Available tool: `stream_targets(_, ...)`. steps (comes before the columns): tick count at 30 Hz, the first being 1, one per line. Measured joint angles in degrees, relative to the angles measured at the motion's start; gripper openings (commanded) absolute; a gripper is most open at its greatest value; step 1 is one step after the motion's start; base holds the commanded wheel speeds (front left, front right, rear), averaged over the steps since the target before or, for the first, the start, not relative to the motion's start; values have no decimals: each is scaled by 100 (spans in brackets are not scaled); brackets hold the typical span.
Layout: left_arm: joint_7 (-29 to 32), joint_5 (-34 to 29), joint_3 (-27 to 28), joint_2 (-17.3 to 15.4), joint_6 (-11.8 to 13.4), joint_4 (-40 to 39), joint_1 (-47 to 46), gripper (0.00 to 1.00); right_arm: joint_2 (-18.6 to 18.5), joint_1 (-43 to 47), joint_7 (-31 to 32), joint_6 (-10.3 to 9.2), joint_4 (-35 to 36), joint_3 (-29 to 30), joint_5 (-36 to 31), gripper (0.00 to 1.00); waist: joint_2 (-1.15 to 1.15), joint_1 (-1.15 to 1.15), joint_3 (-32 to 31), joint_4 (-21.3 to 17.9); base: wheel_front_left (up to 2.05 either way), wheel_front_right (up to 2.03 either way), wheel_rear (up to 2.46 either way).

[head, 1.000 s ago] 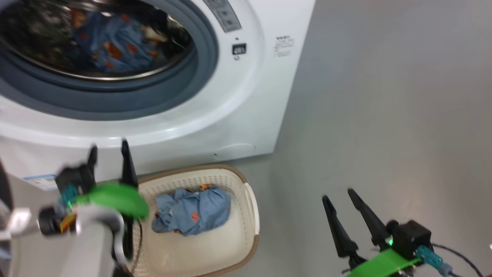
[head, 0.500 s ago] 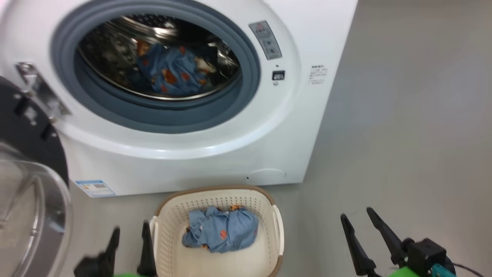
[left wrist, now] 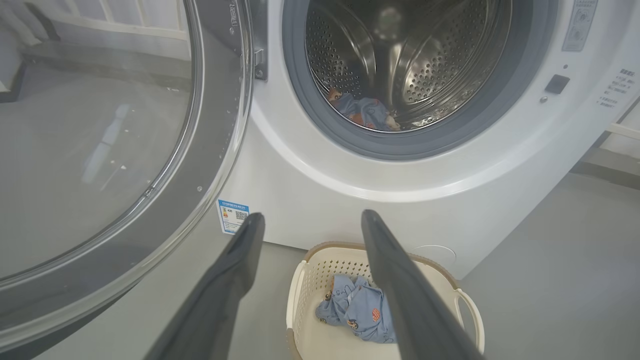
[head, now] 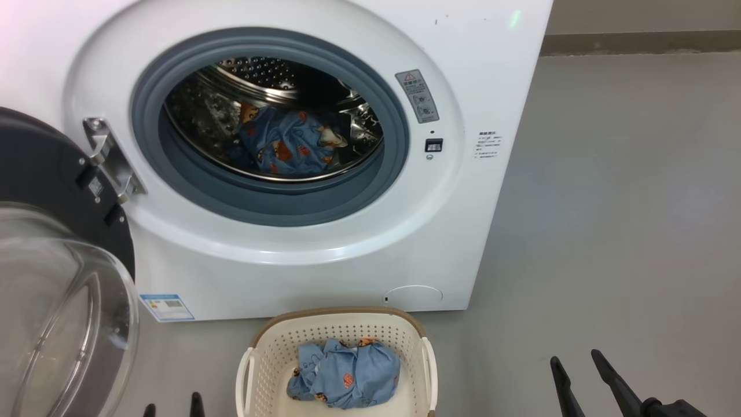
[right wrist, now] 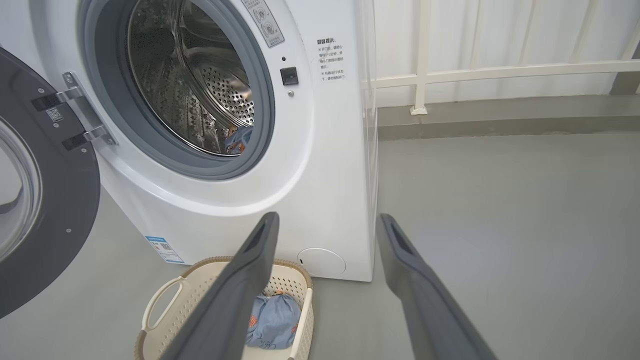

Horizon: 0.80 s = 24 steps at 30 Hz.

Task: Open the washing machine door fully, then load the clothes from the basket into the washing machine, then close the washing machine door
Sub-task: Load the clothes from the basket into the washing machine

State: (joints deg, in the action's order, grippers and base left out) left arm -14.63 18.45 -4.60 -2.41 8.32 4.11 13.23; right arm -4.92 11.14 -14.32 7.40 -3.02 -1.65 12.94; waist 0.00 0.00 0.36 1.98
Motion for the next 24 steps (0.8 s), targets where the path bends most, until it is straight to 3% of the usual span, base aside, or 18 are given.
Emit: stream_targets(24, 0, -46, -19, -16, -160, -350, 216, 100, -22, -7, 0, 0, -78, -158, -26, 100, 0, 0, -105, -323, 0, 0, 0)
